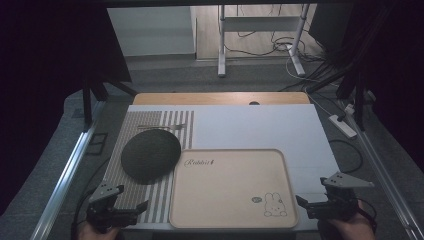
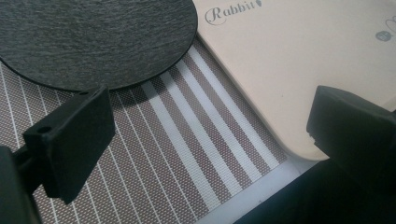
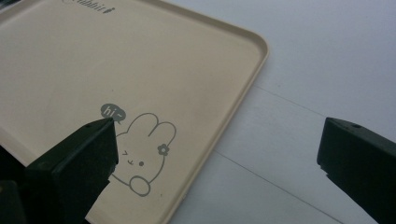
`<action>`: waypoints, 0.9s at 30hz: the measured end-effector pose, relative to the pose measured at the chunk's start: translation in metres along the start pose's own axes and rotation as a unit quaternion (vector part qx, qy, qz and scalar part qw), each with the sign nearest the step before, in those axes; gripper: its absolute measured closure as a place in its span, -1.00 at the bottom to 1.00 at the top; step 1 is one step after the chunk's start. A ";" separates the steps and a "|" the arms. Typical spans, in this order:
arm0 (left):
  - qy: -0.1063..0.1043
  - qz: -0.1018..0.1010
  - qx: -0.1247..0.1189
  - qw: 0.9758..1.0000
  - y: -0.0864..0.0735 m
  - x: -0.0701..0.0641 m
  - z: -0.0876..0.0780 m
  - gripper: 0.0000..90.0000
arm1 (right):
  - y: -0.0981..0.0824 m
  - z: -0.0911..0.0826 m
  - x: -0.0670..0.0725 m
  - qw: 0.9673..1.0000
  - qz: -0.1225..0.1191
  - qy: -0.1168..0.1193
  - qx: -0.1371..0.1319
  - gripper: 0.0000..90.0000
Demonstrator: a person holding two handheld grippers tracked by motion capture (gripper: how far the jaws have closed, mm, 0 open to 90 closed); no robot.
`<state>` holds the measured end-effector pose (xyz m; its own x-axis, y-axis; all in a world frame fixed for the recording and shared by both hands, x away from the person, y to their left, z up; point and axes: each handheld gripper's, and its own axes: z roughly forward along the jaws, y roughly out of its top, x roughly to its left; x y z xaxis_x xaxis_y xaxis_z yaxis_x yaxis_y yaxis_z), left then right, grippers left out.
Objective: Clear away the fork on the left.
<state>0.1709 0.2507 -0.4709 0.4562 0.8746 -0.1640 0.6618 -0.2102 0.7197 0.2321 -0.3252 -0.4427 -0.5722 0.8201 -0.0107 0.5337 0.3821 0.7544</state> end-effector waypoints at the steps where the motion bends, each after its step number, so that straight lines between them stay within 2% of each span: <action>1: -0.001 0.000 0.000 1.000 0.000 0.000 0.000 -0.95 | 0.000 0.000 0.000 1.000 0.001 0.001 0.000 -1.00; 22: -0.013 -0.002 0.012 1.000 0.001 0.002 0.002 -0.94 | 0.001 0.002 0.001 1.000 -0.008 0.006 0.006 -1.00; 27: -0.018 0.011 0.019 1.000 0.003 0.000 0.004 -0.96 | 0.001 0.002 0.001 1.000 -0.008 0.006 0.008 -1.00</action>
<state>0.1747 0.2481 -0.4714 0.4917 0.8533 -0.1734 0.6735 -0.2465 0.6969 0.2331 -0.3232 -0.4433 -0.5879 0.8088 -0.0145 0.5342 0.4015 0.7439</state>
